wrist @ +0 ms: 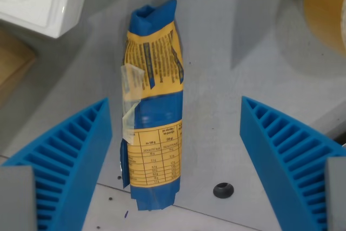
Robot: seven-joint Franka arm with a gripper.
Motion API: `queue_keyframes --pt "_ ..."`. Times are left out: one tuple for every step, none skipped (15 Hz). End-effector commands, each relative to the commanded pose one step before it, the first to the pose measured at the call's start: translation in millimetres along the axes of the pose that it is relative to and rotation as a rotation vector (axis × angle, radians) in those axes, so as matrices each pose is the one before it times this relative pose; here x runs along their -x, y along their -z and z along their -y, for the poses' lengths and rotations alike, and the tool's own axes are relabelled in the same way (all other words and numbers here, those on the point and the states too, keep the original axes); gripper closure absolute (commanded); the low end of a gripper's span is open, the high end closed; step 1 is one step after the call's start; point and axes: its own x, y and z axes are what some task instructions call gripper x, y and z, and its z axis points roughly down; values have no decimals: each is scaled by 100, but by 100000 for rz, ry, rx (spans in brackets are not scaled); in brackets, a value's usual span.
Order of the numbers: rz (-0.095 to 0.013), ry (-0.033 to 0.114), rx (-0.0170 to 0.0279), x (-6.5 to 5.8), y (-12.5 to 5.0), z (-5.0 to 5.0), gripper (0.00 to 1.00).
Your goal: Pick up the blue bag
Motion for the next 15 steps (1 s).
queue_keyframes --pt "-7394 2781 5430 155 -770 209 0" --pt "-20 -127 13 -251 -500 170 0" --pt "-9 -179 64 -201 -500 -55 0" --pt "225 -433 94 182 -500 -314 0" --pt "94 -246 235 139 -500 -84 0" --pt "45 -33 381 42 -500 9 100" --pt "0 0 0 0 0 0 100" --pt "0 0 0 0 0 0 100" --pt "0 0 0 0 0 0 100" --pt "0 0 0 0 0 0 100" --pt "0 0 0 0 0 0 100" --pt "0 0 0 0 0 0 100" --pt "0 0 0 0 0 0 100" --pt "0 0 0 0 0 0 100" --pt "0 0 0 0 0 0 100"
